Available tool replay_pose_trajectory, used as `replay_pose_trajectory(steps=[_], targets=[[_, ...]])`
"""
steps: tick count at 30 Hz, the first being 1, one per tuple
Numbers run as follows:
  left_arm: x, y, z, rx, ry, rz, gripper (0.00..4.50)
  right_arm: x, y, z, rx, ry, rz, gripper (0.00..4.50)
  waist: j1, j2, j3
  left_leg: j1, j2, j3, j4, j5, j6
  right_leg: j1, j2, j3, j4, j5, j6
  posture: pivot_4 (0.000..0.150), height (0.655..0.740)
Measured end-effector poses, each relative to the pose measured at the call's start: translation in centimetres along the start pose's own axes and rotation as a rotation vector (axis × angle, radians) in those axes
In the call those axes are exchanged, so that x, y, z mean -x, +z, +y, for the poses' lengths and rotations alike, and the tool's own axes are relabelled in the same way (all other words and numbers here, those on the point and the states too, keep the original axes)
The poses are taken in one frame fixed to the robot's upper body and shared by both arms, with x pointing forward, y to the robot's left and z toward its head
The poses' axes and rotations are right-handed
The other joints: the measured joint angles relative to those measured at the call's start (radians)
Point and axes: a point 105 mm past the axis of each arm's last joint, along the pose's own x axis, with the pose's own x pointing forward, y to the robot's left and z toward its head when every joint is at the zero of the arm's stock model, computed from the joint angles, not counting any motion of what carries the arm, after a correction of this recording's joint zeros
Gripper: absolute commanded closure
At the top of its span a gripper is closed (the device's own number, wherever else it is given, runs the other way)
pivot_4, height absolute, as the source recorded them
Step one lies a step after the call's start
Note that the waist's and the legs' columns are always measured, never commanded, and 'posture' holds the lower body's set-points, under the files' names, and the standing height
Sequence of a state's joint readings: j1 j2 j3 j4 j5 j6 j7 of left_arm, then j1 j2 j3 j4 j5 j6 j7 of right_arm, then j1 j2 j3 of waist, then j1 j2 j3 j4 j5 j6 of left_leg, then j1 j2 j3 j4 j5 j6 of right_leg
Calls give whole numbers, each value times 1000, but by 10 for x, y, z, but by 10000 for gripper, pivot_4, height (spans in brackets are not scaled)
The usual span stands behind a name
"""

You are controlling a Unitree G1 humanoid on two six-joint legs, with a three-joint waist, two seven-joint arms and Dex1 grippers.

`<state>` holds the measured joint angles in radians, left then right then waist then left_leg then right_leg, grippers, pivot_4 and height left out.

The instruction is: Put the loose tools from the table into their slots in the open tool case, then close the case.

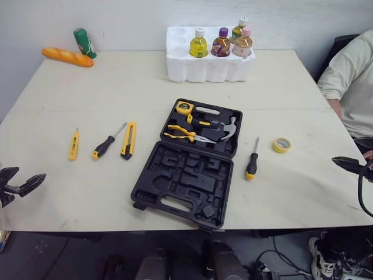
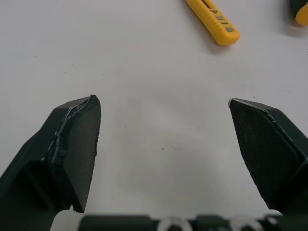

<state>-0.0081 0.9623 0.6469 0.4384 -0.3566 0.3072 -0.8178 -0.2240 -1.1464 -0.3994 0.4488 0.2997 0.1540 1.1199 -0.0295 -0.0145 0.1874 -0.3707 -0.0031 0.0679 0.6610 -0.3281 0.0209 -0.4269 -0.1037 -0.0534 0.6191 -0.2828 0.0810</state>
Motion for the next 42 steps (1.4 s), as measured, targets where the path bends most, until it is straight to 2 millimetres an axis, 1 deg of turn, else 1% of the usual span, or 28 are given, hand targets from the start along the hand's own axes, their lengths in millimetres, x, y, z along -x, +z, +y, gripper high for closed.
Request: replay_pose_trajectory(steps=[7,9,12,14,15,17,18,19,20,21,23,24,25,26,28,32,36,38,42], targets=[[-10,5,-9,-17,-41,1,553,-3,0,2,5,-8,-5,0,1,0,0,0,0,0,0,0,0,0,0,0,0,0,0,1500,7367],[-16,15,-17,-39,-76,-15,553,-4,-2,8,15,2,5,0,2,0,0,0,0,0,0,1,0,0,0,0,1,0,0,1500,7367],[-26,32,-31,-76,-142,-43,553,-6,4,16,34,19,4,0,3,0,0,0,0,0,0,1,1,0,0,0,1,0,0,1500,7367],[-35,51,-53,-119,-235,-76,553,-10,16,30,33,42,-36,0,5,0,0,0,0,0,1,1,0,0,0,-1,1,0,0,1500,7367],[-37,58,-60,-134,-267,-92,553,-12,21,35,37,54,-49,0,5,0,0,0,0,0,1,1,0,0,0,-1,1,0,1,1500,7367],[-43,72,-77,-173,-337,-121,5973,-14,28,47,36,75,-66,0,5,0,0,0,0,0,1,3,3,0,0,-1,1,0,1,1500,7367],[-50,79,-87,-192,-371,-126,9030,-16,31,55,31,85,-68,0,7,0,0,0,0,0,1,3,3,1,1,-1,2,0,1,1500,7367],[-59,87,-100,-218,-413,-137,13408,-20,37,66,34,111,-84,2436,8,0,0,0,0,0,2,4,3,1,1,-1,2,1,1,1500,7367],[-70,95,-117,-246,-465,-147,18772,-24,45,79,35,139,-109,5719,14,0,0,0,-1,0,3,4,3,1,1,-1,3,1,2,1500,7367],[-80,103,-136,-275,-523,-161,22697,-29,54,94,43,182,-133,8616,23,0,0,-1,-1,0,4,4,3,1,2,-1,3,1,2,1500,7367],[-96,111,-162,-308,-607,-158,33224,-36,65,115,61,243,-148,19166,28,-1,-1,-1,-1,1,5,4,4,1,4,0,3,2,3,1500,7367],[-102,112,-172,-326,-638,-145,37012,-39,68,122,64,262,-152,23635,27,-1,-1,-1,0,2,5,4,4,1,5,1,4,2,3,1500,7367],[-108,111,-179,-337,-664,-131,42687,-42,69,127,63,273,-147,29706,27,-2,-1,-1,0,3,5,4,4,1,6,1,6,2,3,1500,7367],[-114,110,-187,-344,-689,-116,45000,-47,68,132,58,282,-137,34805,27,-2,-1,-1,0,4,5,5,5,1,6,1,6,2,3,1500,7367],[-123,109,-199,-358,-726,-101,45000,-53,68,139,56,298,-124,44665,28,-2,-1,-2,0,5,6,5,6,0,6,0,6,2,4,1500,7367],[-145,110,-217,-350,-752,-74,45000,-70,69,152,56,317,-102,44665,33,-3,-1,-4,-1,5,10,6,7,0,6,0,6,3,6,1500,7367],[-159,111,-235,-345,-778,-52,45000,-84,73,159,51,319,-100,44665,31,-3,-1,-5,-1,5,12,5,9,0,6,-1,6,4,6,1500,7367],[-162,107,-243,-348,-799,-47,45000,-88,68,162,38,337,-76,44665,32,-3,-1,-6,-1,5,13,5,10,0,6,-1,6,4,7,1500,7367],[-171,94,-250,-356,-782,-9,45000,-96,61,167,15,346,-49,44665,31,-3,-1,-7,0,5,17,4,11,0,6,-1,7,4,7,1500,7367]])
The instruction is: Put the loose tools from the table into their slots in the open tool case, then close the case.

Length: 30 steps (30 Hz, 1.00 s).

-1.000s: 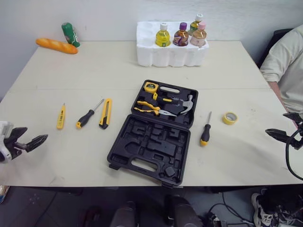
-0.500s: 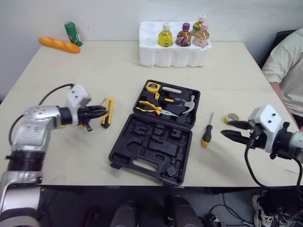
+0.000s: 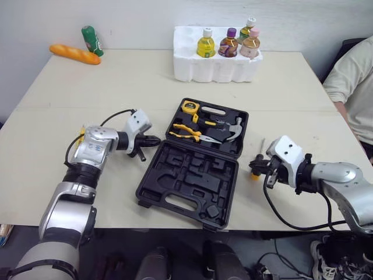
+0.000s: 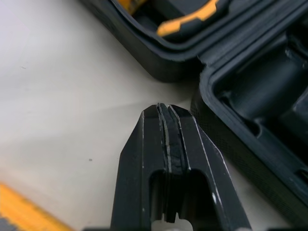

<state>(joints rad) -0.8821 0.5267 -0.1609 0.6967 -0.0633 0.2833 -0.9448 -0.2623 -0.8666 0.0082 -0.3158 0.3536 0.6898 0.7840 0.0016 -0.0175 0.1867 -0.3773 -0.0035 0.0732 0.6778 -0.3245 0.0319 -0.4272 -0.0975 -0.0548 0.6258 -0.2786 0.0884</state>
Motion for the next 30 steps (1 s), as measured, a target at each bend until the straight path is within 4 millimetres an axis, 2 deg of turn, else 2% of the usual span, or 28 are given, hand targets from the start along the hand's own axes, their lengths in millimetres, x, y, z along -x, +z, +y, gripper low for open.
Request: replay_pose_trajectory(steps=[5,9,20,26,30], targets=[[-4,3,6,-5,38,17,45000,-13,3,5,14,32,13,44665,-2,0,0,0,0,-1,2,-1,0,0,0,1,1,0,0,1500,7367],[-16,10,0,1,19,-3,45000,-25,6,1,22,32,22,44665,-1,0,0,-3,0,-1,3,-1,1,-1,-1,1,0,0,0,1500,7367],[-16,10,-1,3,1,-3,45000,-41,5,-3,27,32,54,44665,-2,0,0,-8,0,-3,6,-1,1,-3,-1,-7,0,1,1,1500,7367],[1,0,-16,-38,-91,44,45000,-51,12,1,60,49,59,44665,-17,0,0,-8,0,-3,6,-1,1,-5,0,-7,1,1,1,1500,7367],[13,-7,-23,-53,-90,70,45000,-57,17,5,69,51,60,44665,-28,0,0,-8,1,-4,6,-1,0,-4,-1,-3,1,1,1,1500,7367]])
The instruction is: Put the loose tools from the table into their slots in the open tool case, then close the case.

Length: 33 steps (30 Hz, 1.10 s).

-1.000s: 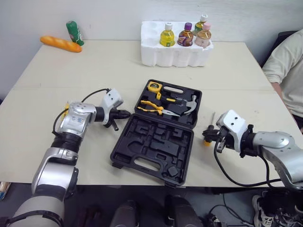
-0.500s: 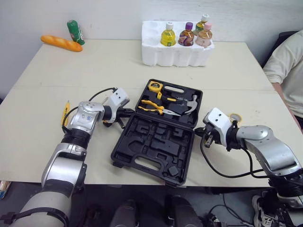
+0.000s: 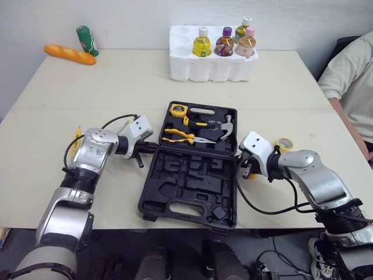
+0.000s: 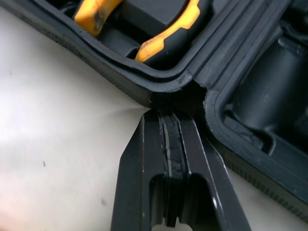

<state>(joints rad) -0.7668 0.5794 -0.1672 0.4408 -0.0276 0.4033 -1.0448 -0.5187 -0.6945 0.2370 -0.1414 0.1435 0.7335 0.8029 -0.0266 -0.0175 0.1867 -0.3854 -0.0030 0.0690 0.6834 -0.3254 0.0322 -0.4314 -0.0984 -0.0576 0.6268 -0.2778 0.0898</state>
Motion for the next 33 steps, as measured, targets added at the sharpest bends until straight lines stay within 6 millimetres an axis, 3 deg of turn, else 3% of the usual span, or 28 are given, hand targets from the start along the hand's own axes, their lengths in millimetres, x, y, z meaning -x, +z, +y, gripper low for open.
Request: replay_pose_trajectory(steps=[6,12,19,24,27,28,30,33], targets=[[9,-7,-15,36,20,15,45000,-4,2,3,19,-3,13,44665,-4,0,0,0,0,0,0,0,0,0,0,5,0,0,0,1500,7367],[8,-10,-16,55,60,2,45000,-3,2,-1,60,-27,32,44665,-1,0,0,2,0,0,0,0,0,2,0,5,1,0,0,1500,7367],[18,-13,-18,124,98,-33,45000,22,14,5,69,-43,17,44665,-1,0,0,0,0,-1,0,0,0,-1,-1,5,0,0,0,1500,7367],[45,-29,-24,176,117,-26,45000,45,13,-3,87,-80,31,44665,1,0,0,0,0,-2,0,0,0,0,-2,4,0,0,0,1500,7367],[80,-27,-34,206,99,-131,45000,73,16,-17,8,-125,-27,44665,1,0,0,-1,0,-4,-2,-1,-1,0,-3,4,-2,0,-1,1500,7367],[97,-24,-37,229,104,-174,45000,87,16,-21,-37,-134,-71,41769,2,0,0,-1,0,-5,-2,-1,-1,0,-3,3,-4,-1,-1,1500,7367],[129,-29,-36,288,155,-213,38678,110,9,-29,-102,-170,-106,35534,2,0,0,0,1,-7,-3,-1,-2,2,-3,2,-7,-1,-2,1500,7367],[174,-48,-25,416,305,-276,26907,144,-12,-41,-200,-223,-126,21242,4,0,0,1,0,-6,-3,-3,-1,3,-4,2,-8,-1,-2,1500,7367]])
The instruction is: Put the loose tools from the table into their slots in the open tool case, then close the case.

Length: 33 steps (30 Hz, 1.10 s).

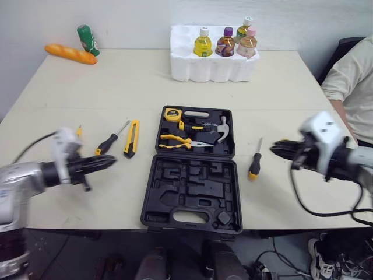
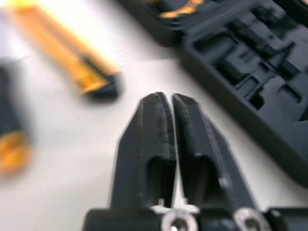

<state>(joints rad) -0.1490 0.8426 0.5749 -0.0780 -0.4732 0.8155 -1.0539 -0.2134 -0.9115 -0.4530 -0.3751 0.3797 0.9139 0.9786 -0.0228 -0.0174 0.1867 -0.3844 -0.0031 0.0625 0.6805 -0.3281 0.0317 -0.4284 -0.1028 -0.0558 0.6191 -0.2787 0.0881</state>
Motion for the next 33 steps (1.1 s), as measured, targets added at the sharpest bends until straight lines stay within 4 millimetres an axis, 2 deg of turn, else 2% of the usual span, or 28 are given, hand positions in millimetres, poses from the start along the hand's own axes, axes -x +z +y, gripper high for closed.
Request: replay_pose_trajectory(steps=[4,6,9,12,14,18,21,23,25,28,30,33], targets=[[53,-26,42,141,259,-8,8317,39,-29,-25,-69,-67,50,941,1,0,0,2,0,0,-1,-3,4,1,-1,0,0,0,-1,1500,7367],[80,-44,58,156,369,46,917,58,-44,-36,-98,-94,73,0,-1,0,0,3,0,1,-1,-5,6,1,-1,0,0,-1,-2,1500,7367],[114,-55,80,152,519,102,917,82,-59,-57,-119,-164,100,0,-4,0,0,5,0,2,-3,-8,1,1,-2,1,0,-2,-3,1500,7367],[149,-57,103,153,689,114,917,106,-69,-83,-135,-280,102,0,-5,0,0,12,-2,5,-14,-7,1,3,-5,2,-1,-2,-4,1500,7367],[153,-57,107,142,708,109,917,110,-72,-88,-134,-305,93,0,-5,0,0,13,-2,7,-17,-6,-1,2,-5,2,-1,-3,-5,1500,7367],[138,-60,103,133,643,120,917,108,-73,-90,-124,-316,56,0,-5,1,0,13,-2,7,-19,-3,-5,1,-5,1,1,-3,-6,1500,7367],[117,-53,99,100,576,118,917,98,-65,-84,-107,-283,3,0,-5,1,0,13,-2,7,-19,-2,-5,1,-6,0,2,-3,-6,1500,7367],[95,-39,93,62,513,107,917,88,-55,-74,-103,-227,-42,0,-5,1,0,13,-2,7,-19,-2,-5,1,-6,0,2,-3,-6,1500,7367],[70,-21,83,8,443,90,917,75,-36,-58,-80,-140,-104,0,-4,1,0,13,-2,6,-19,0,-7,1,-5,0,3,-3,-5,1500,7367],[37,3,66,-68,370,99,917,59,3,-29,-32,1,-206,0,-5,1,0,13,-2,7,-19,2,-11,2,-5,0,3,-3,-5,1500,7367],[16,10,56,-94,326,113,917,50,29,-6,6,105,-272,0,-6,1,0,13,-2,7,-19,4,-8,2,-5,0,3,-3,-5,1500,7367],[-7,6,52,-71,294,141,917,38,51,26,27,242,-328,0,-4,0,0,13,-2,7,-19,6,-6,2,-5,-1,3,-3,-5,1500,7367]])
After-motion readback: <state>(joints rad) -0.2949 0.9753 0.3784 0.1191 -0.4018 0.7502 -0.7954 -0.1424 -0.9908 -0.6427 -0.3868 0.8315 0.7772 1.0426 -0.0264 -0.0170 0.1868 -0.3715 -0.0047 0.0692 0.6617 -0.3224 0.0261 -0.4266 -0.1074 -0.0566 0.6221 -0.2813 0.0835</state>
